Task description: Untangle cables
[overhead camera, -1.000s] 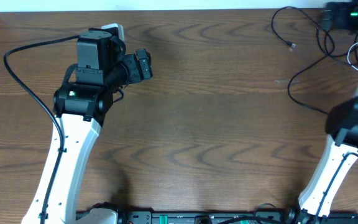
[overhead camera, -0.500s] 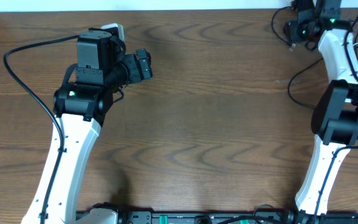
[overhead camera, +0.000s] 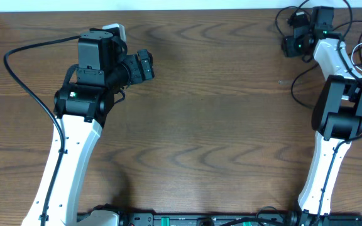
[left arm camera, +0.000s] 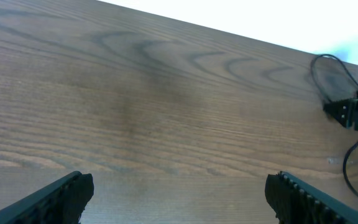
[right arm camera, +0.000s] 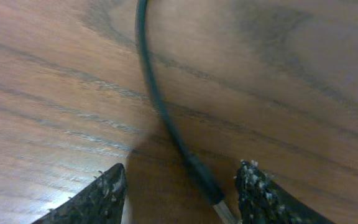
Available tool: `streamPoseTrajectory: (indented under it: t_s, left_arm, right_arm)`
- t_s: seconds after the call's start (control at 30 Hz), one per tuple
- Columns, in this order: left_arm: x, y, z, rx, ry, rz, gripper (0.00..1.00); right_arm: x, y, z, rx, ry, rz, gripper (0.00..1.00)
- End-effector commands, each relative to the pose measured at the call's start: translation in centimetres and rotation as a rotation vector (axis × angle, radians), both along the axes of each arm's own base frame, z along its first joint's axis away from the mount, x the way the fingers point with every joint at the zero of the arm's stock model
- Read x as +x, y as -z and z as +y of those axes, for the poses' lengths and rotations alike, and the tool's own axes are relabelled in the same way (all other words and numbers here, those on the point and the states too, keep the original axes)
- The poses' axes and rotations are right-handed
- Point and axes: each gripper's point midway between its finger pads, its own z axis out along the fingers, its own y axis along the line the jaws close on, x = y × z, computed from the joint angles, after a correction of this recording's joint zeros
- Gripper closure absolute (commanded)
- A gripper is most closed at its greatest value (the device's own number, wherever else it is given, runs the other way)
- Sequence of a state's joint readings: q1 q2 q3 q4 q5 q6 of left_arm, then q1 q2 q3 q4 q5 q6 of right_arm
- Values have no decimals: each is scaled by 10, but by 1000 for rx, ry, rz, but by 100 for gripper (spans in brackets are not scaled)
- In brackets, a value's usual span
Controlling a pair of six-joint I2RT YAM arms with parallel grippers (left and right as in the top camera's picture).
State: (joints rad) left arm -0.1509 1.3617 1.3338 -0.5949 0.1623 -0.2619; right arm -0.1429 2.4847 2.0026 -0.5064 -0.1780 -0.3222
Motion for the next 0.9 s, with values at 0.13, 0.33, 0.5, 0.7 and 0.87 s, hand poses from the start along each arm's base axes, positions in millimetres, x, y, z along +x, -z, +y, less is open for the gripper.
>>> streamPoseTrajectory:
  t_s: [0.13,0.33,0.5,0.7,0.87]
  left_arm:
    - [1,-3,-1,-8,3,-2,6]
    - [1,-3,-1,-8,3,-1,6]
    - [1,-3,-1,-8,3,-1,6]
    - [1,-3,-1,-8,3,-2,6]
    - [1,-3,-1,-8,3,-2,6]
  right_arm:
    - [9,12,-7,16,48,-27,42]
    - [4,20,-5,58,97,9,66]
    - [-9,28,-4,73,114,73,99]
    - [-18,-4,-27,138,250,78,99]
    - [-38,-85,-66,168,341,16,99]
